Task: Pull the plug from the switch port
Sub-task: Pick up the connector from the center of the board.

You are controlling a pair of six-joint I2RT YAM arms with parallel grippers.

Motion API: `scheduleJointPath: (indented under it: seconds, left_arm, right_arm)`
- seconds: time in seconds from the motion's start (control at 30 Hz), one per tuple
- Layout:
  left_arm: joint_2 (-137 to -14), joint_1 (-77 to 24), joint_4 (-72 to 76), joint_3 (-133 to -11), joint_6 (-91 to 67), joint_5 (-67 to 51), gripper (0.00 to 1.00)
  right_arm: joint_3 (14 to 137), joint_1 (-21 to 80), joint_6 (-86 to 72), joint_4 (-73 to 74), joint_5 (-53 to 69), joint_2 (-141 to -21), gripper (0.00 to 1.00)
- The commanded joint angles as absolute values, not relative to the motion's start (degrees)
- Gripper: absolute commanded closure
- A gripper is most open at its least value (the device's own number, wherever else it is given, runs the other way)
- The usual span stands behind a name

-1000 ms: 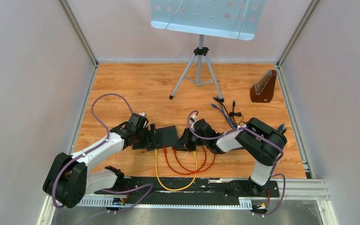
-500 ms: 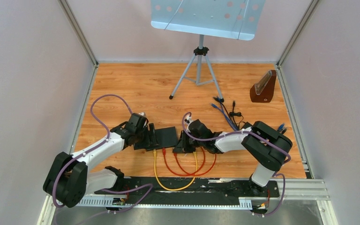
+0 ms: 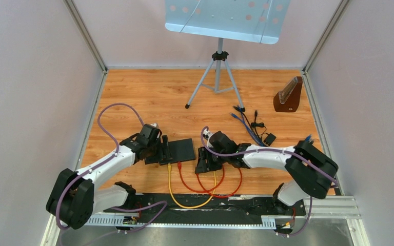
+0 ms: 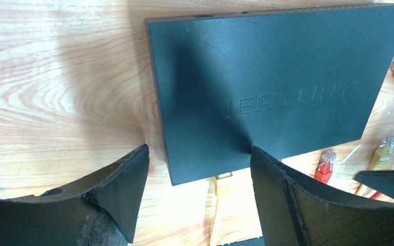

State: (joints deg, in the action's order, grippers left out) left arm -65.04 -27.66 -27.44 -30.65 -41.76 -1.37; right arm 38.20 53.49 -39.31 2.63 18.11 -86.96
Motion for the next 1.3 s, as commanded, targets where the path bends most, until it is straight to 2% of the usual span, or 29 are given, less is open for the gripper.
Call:
scheduleJointPath:
  seconds: [0.0,0.2,0.47,0.67,0.77,0.87,0.97,1.07,1.27]
  left_arm:
    - [-61.64,-27.82,-30.11,-30.57,-41.14,0.71,0.20]
    - [-58.46,-27.79,-30.74,-31.11,-41.85,0.90,0.17]
    - [-57.26,-27.84,-32.25,-32.10,-41.71,1.81,0.16]
    - [-57.34,-27.80,-32.28,-31.87,-42.04,1.62,0.16]
    - [-57.16,-27.80,-32.18,-31.46,-42.36,1.71,0.16]
    - [-56.96,-27.85,-32.30,-31.07,-42.45,1.82,0.16]
    - [-56.78,-27.78,-32.22,-30.75,-42.56,1.84,0.16]
    - [-56.57,-27.84,-32.44,-30.94,-42.58,2.12,0.15]
    - [-55.37,-27.84,-33.42,-31.52,-43.31,4.12,0.13]
  right_arm:
    - [38.37,53.97,-31.26,14.78,16.93,-78.68,0.49]
    - [36.09,58.26,-30.47,18.90,18.29,-74.20,0.53]
    - [40.16,61.81,-31.33,18.29,17.70,-79.63,0.59]
    - [42.41,64.05,-31.16,17.17,18.13,-87.31,0.68]
    - [43.00,64.50,-31.11,17.03,17.53,-87.96,0.77]
    - [43.12,64.78,-31.36,17.96,15.50,-85.60,0.90]
    - [44.00,64.78,-31.25,21.01,13.30,-80.77,0.98]
    - [46.59,64.78,-30.13,24.80,11.78,-74.47,1.00]
    - [54.68,64.61,-27.53,29.72,-0.61,-64.03,1.00]
